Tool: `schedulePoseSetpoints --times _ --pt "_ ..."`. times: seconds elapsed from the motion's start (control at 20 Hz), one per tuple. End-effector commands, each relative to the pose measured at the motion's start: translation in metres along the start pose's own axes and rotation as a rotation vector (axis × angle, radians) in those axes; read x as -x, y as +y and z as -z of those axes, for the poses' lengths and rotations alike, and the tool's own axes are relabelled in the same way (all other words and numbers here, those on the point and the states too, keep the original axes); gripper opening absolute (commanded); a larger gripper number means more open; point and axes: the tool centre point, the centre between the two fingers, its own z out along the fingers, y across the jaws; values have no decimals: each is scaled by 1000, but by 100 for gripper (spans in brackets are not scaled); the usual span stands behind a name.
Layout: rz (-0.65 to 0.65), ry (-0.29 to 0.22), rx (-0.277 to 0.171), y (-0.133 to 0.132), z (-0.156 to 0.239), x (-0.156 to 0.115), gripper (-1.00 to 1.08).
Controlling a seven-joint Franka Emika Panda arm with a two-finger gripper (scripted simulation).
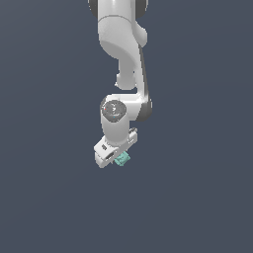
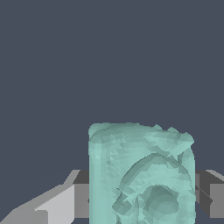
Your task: Pick up the object and move it to a goal position.
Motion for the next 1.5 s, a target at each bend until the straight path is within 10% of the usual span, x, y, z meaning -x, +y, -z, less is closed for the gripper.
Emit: schedulePoseSetpoints --times 0.0,1.45 --pt "0 0 1 -5 12 1 -100" --pt "2 -1 1 -123 290 38 -100"
